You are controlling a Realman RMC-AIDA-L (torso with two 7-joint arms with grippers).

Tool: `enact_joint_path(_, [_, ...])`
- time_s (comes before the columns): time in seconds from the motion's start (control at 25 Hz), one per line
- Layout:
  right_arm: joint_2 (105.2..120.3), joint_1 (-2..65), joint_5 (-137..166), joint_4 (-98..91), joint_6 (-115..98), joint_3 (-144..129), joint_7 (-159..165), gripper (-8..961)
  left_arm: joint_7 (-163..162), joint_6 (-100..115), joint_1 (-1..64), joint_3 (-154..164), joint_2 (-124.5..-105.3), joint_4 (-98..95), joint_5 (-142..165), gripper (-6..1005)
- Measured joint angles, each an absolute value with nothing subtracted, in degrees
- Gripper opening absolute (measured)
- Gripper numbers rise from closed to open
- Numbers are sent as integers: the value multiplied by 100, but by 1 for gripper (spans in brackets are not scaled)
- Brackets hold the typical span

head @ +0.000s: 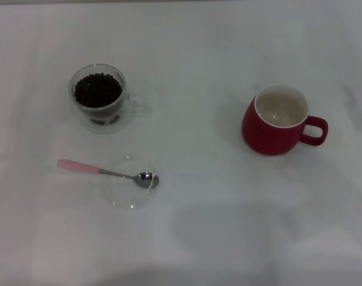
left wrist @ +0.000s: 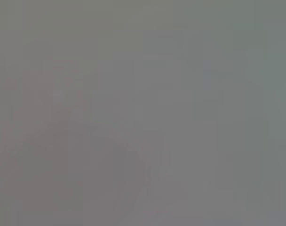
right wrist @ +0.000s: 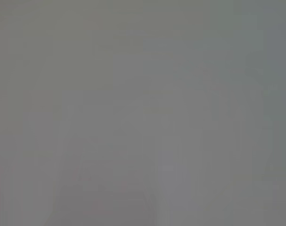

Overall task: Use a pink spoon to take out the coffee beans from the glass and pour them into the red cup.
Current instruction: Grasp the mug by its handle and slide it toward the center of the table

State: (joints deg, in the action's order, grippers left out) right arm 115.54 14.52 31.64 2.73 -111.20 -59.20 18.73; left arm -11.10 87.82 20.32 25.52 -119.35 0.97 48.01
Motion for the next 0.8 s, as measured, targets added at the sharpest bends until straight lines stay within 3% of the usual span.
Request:
enact_joint_path(0.64, [11551,910,3201,297,-10554,-7426,1739,585,-917,8779,1993,2568,-11930,88,4823,685])
enact_joint_path(0.8, [11558,887,3369,315,-10239,-7516,1726,762,-944,8788,1995,2567,-11940,98,4828,685])
